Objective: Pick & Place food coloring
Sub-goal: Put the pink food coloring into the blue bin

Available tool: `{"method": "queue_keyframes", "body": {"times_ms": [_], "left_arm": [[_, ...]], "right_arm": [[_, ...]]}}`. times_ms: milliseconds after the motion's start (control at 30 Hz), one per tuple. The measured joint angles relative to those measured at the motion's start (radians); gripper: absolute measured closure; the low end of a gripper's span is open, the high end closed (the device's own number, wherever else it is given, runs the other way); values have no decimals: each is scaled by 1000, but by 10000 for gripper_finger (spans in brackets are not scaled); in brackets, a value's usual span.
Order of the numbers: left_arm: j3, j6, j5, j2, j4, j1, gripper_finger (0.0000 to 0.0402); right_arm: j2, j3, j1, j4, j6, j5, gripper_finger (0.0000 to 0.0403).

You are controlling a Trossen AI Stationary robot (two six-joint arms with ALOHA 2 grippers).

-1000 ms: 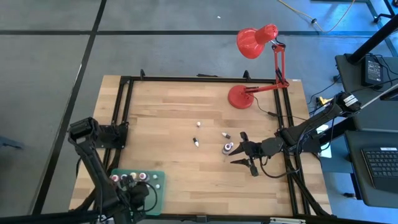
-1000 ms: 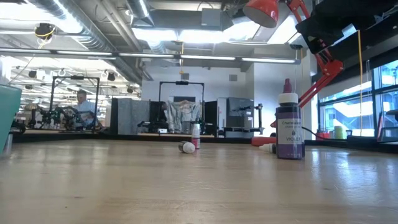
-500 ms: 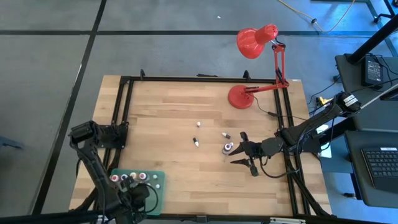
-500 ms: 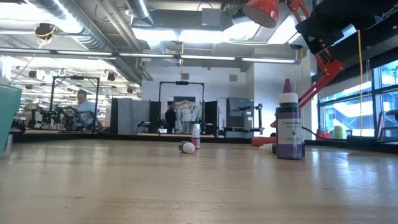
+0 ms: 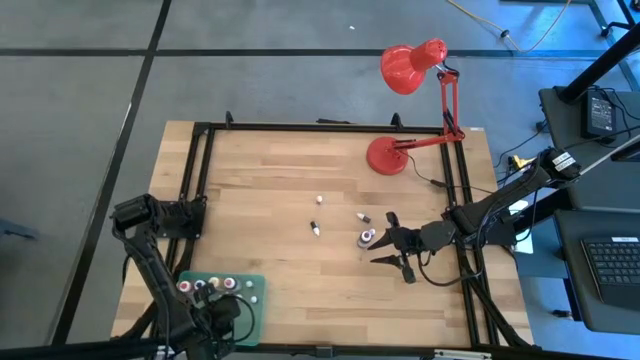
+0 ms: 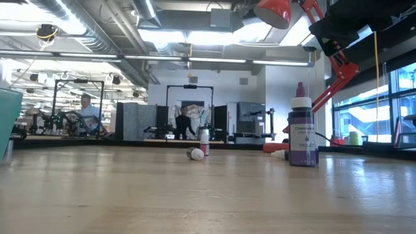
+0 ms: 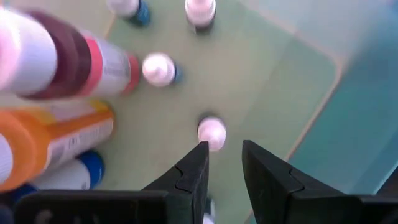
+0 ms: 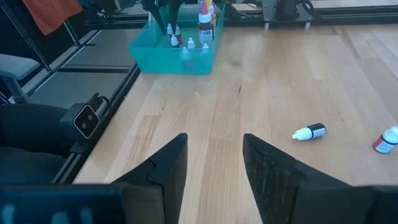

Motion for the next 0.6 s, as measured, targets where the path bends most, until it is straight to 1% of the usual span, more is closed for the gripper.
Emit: {"method": "queue_keyframes", "body": {"times_ms": [100, 300, 367, 467, 533, 600], "left_arm": [[0, 10, 58, -8, -6, 0, 307], [0, 5, 43, -51, -14, 3, 306], [0, 19, 9, -69, -27, 10, 306], [0, 80, -73, -103, -45, 37, 307], [0, 151, -130, -127, -44, 65, 308], [0, 237, -165, -154, -44, 102, 308]], "right_arm": [[0, 0, 0, 0, -1, 0, 246], [0, 0, 0, 0, -3, 0, 246], [0, 0, 0, 0, -3, 0, 246], [0, 0, 0, 0, -3, 0, 246], [0, 0, 0, 0, -3, 0, 246], [0, 0, 0, 1, -3, 0, 246]]}}
